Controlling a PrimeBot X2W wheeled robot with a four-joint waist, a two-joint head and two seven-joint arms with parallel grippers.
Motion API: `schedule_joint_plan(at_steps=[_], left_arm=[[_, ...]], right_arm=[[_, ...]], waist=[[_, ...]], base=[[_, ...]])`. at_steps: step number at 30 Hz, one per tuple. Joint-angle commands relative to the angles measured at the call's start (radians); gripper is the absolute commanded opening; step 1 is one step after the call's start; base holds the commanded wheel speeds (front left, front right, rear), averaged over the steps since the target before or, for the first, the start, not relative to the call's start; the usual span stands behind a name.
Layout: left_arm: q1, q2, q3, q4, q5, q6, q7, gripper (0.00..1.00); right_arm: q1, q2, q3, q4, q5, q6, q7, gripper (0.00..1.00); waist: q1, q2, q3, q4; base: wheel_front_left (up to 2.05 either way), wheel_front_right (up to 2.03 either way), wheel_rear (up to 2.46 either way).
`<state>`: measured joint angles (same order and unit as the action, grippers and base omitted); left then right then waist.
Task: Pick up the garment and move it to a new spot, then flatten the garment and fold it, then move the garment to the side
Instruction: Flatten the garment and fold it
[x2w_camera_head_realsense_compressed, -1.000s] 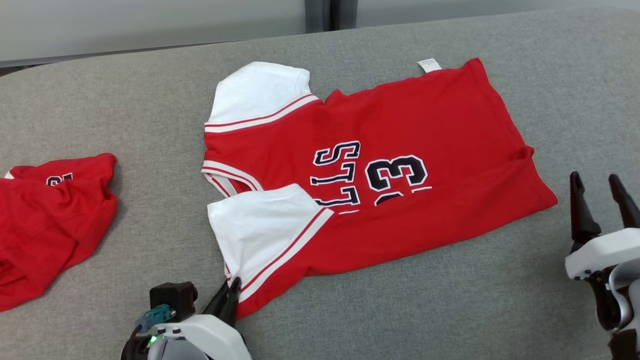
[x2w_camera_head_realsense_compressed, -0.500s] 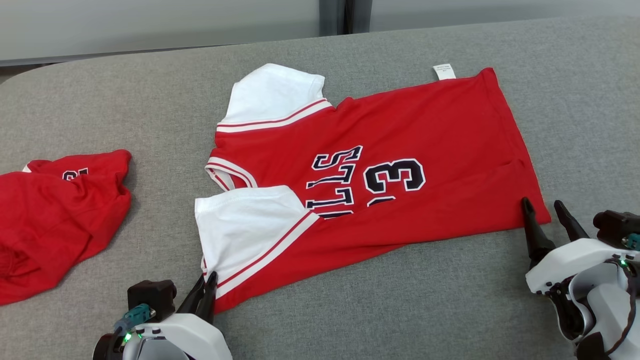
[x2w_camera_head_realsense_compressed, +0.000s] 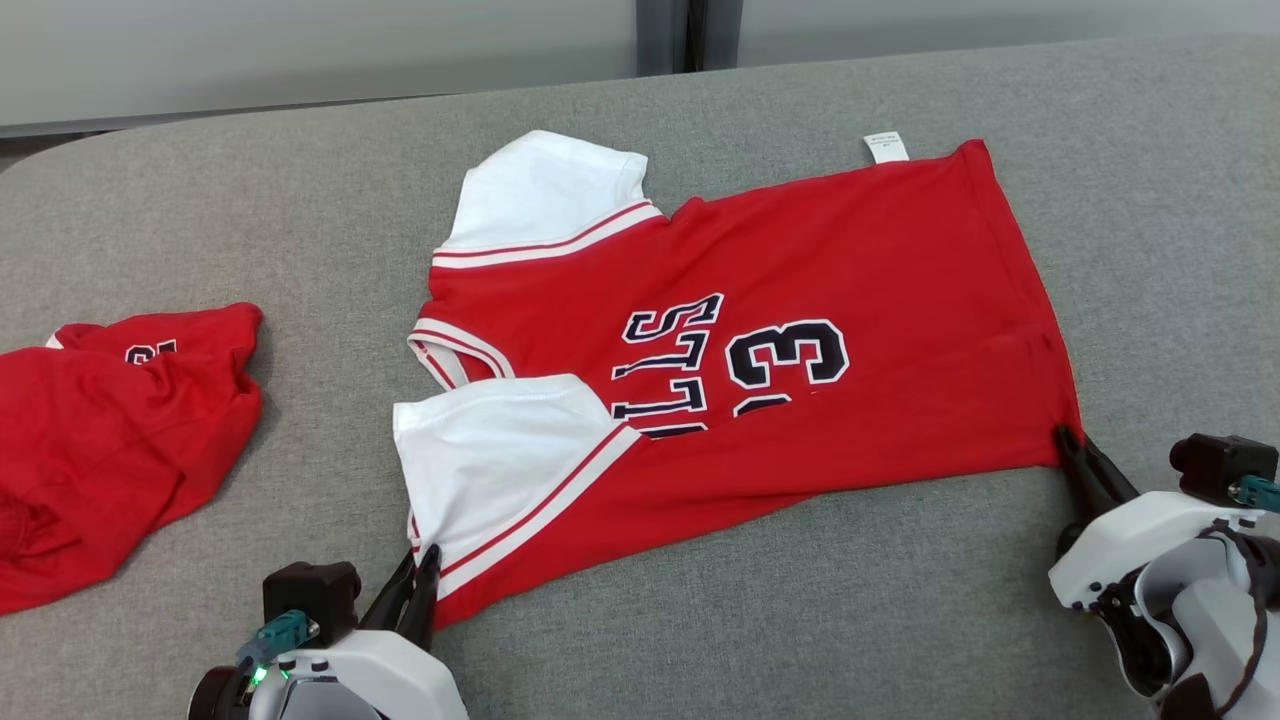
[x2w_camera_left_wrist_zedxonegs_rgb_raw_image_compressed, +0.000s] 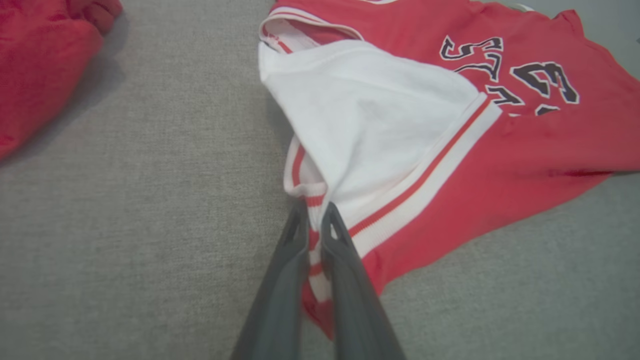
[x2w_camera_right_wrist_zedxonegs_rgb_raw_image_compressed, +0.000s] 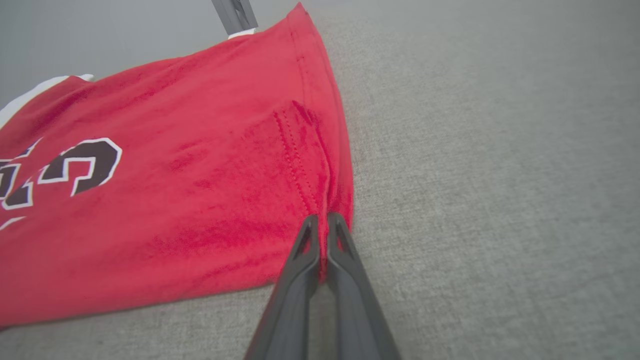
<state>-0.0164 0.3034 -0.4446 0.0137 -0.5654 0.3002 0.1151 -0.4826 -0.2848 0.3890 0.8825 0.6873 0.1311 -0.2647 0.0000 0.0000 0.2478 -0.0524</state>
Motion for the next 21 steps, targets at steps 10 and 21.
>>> schedule_joint_plan(at_steps=[10, 21], left_arm=[[0.034, 0.034, -0.004, -0.026, 0.0, 0.005, 0.017, 0.0], [0.137, 0.059, -0.028, -0.128, -0.015, 0.04, 0.075, 0.0]], right_arm=[[0.141, -0.103, 0.003, -0.134, 0.074, -0.001, -0.001, 0.0], [0.271, -0.185, 0.039, -0.2, 0.122, -0.001, -0.001, 0.0]], waist=[[0.0, 0.0, -0.038, -0.017], [0.0, 0.0, -0.065, -0.025]], base=[[0.0, 0.0, 0.0], [0.0, 0.0, 0.0]])
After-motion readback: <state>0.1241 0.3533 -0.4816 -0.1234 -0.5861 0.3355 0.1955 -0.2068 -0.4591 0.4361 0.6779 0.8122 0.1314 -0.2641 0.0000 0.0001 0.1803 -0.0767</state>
